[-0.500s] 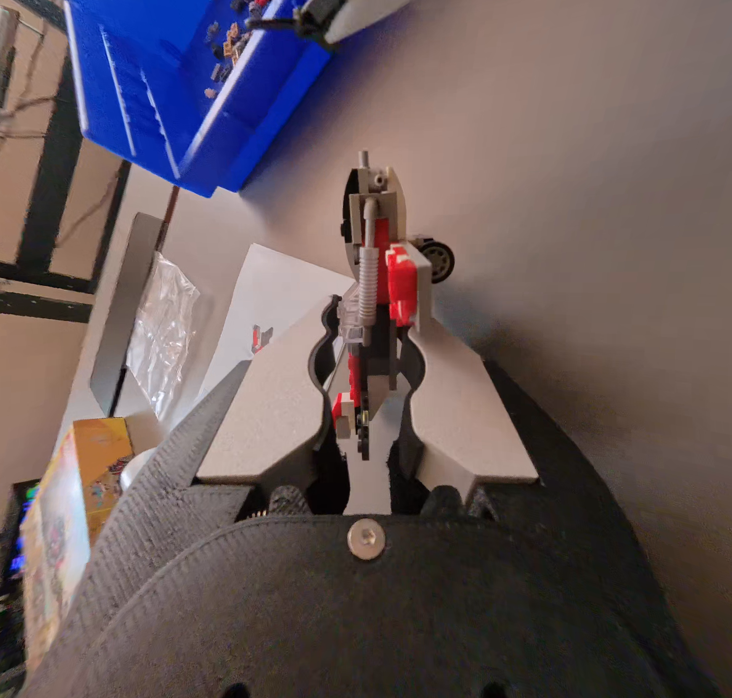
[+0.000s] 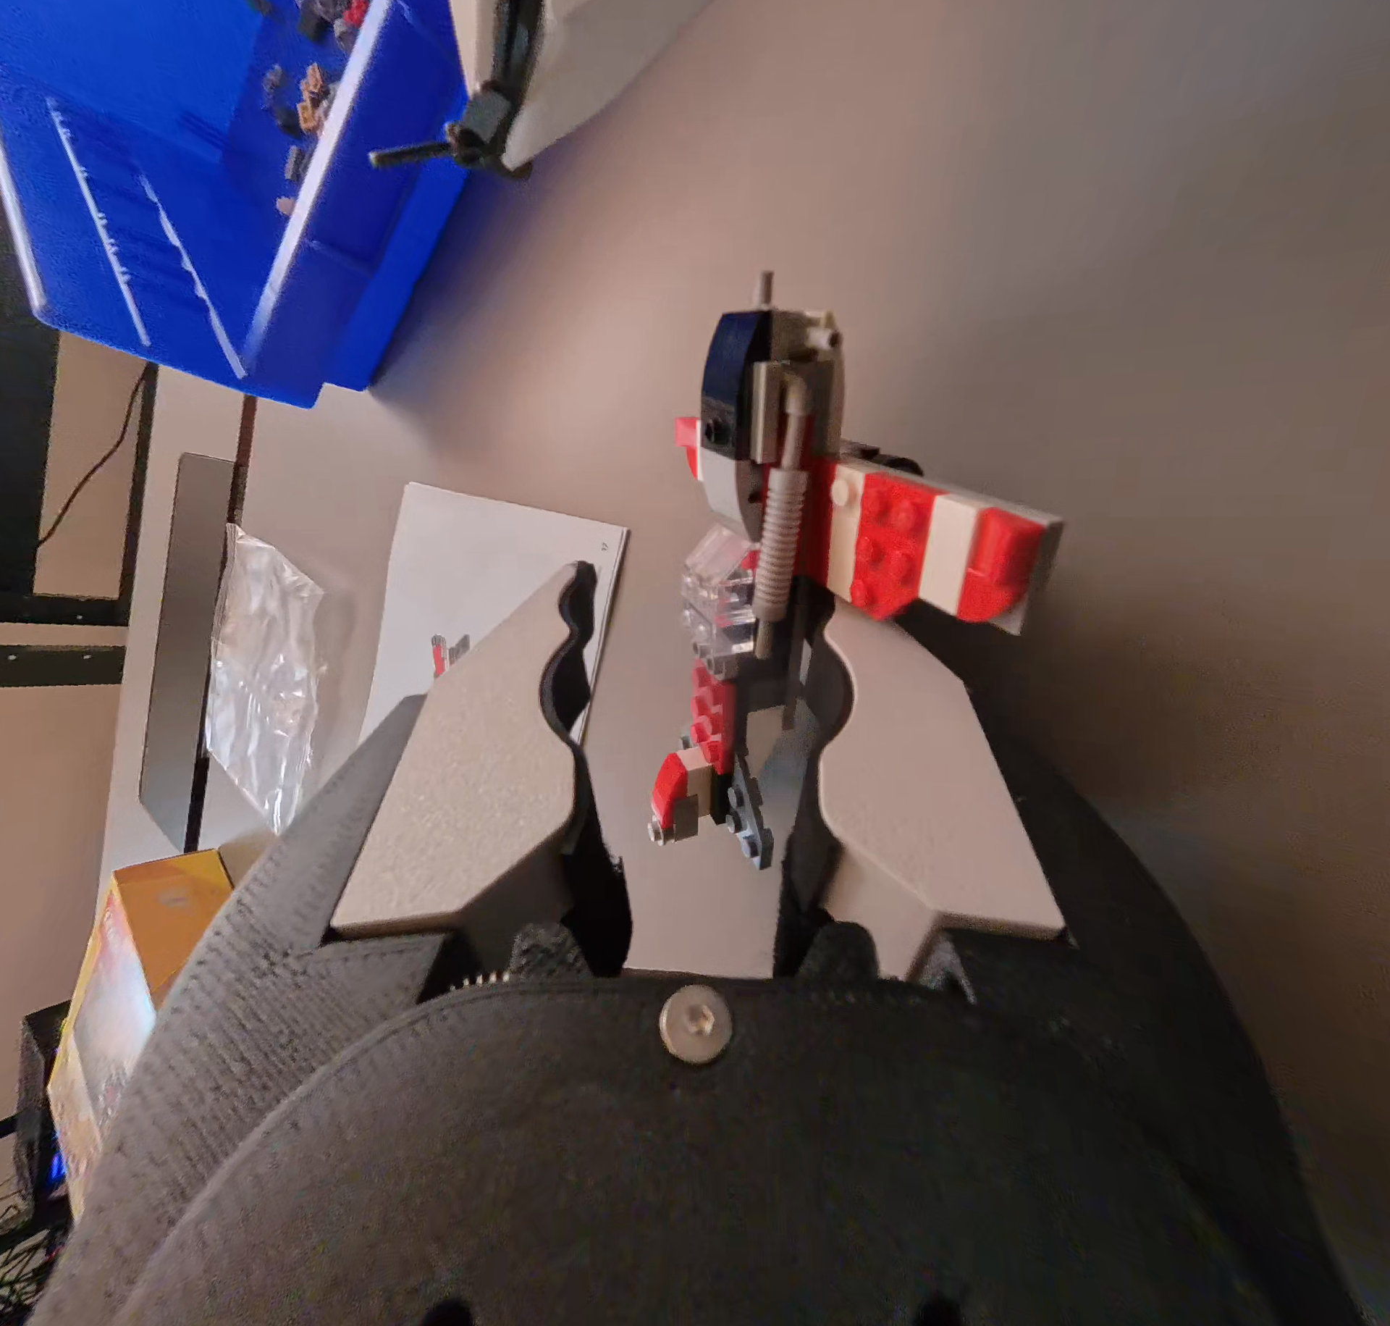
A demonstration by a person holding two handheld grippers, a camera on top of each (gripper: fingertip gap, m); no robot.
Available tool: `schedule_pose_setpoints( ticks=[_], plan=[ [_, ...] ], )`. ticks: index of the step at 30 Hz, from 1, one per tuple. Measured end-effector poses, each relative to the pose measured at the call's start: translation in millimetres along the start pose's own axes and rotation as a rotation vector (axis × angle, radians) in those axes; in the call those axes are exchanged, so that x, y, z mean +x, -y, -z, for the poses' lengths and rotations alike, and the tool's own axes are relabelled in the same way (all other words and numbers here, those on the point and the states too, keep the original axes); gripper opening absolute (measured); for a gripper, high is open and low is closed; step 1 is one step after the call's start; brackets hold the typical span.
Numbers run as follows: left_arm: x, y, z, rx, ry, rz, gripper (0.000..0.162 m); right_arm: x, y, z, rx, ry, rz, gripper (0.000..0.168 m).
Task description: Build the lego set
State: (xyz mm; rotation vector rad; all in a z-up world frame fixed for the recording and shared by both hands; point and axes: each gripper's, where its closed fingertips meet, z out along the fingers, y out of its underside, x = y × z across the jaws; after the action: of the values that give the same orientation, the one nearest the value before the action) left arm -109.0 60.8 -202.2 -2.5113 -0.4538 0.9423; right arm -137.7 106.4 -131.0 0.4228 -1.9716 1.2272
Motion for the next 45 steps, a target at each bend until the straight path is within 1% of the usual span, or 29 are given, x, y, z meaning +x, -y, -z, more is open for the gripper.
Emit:
schedule_pose_setpoints(
  ticks=[6,9,12,14,16,17,19,21,22,24,27,30,34,37,45],
  plan=[
    [4,-10,16,-0.048,-0.050,-0.013,0.074,-5,4,-2,0.008,0.014,0.000,0.000],
    [9,-20,27,-0.056,-0.104,0.016,0.074,-8,6,-3,0.013,0.026,0.001,0.000],
    [12,-31,45,-0.013,-0.205,0.131,0.072,-10,10,-3,0.023,0.033,0.006,0.000],
    [5,-30,59,0.062,-0.243,0.244,0.066,-10,14,-2,0.029,0.031,0.018,0.000],
    [-12,-16,72,0.188,-0.251,0.396,0.056,-11,18,-1,0.031,0.026,0.051,0.000],
    [-21,-4,78,0.264,-0.267,0.499,0.049,-11,20,-1,0.029,0.021,0.078,0.000],
    [-38,21,83,0.415,-0.323,0.757,0.043,-13,25,-1,0.022,0.005,0.142,0.000],
    [-47,42,83,0.533,-0.418,0.990,0.041,-14,29,0,0.013,-0.007,0.212,0.000],
    [-47,49,81,0.561,-0.469,1.068,0.041,-15,30,1,0.009,-0.014,0.242,0.000],
    [-41,54,72,0.554,-0.532,1.162,0.041,-16,33,2,0.005,-0.022,0.282,0.000],
    [-36,62,67,0.572,-0.603,1.257,0.041,-19,35,1,-0.003,-0.027,0.337,0.000],
    [-33,68,64,0.585,-0.652,1.323,0.036,-23,37,0,-0.008,-0.025,0.388,0.000],
    [-24,69,56,0.543,-0.657,1.334,0.021,-28,42,0,0.002,-0.025,0.425,0.000],
    [-24,67,54,0.552,-0.655,1.352,0.004,-28,45,1,0.015,-0.032,0.426,0.000],
    [-33,73,60,0.685,-0.737,1.496,0.002,-15,51,6,0.074,-0.110,0.357,0.002]
  ],
)
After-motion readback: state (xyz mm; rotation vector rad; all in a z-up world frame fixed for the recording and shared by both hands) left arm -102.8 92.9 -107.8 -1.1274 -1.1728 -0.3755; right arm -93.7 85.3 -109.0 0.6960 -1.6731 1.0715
